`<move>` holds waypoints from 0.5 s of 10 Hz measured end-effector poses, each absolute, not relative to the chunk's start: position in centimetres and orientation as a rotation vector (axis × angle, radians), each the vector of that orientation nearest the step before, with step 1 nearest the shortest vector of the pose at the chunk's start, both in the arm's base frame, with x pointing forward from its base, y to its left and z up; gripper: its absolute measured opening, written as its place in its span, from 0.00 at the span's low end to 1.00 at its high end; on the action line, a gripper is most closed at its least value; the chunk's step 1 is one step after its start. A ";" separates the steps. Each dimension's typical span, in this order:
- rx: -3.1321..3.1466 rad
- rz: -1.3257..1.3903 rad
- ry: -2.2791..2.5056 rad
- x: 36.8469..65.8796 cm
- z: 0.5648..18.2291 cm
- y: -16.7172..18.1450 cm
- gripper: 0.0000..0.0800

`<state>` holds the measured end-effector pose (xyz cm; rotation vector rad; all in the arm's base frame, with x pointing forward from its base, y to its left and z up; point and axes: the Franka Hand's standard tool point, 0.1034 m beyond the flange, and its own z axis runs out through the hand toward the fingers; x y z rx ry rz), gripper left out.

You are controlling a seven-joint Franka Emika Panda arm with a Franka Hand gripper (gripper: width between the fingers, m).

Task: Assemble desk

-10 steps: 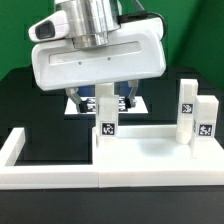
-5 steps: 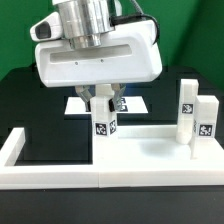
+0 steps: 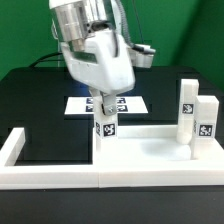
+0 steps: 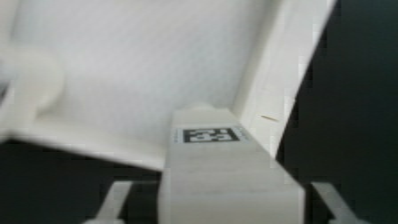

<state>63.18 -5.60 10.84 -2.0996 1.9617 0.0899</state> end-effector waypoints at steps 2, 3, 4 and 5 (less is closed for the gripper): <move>-2.004 0.112 2.044 63.1 10.8 -5.6 0.37; -2.020 0.109 2.028 63.1 10.8 -5.6 0.37; -2.153 0.091 1.904 63.0 10.7 -5.6 0.66; -2.335 0.084 1.713 62.7 10.7 -5.5 0.66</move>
Offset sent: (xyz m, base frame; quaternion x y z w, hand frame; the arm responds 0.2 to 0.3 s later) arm 0.0000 0.0000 0.0000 0.0000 0.0000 -0.0650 0.9979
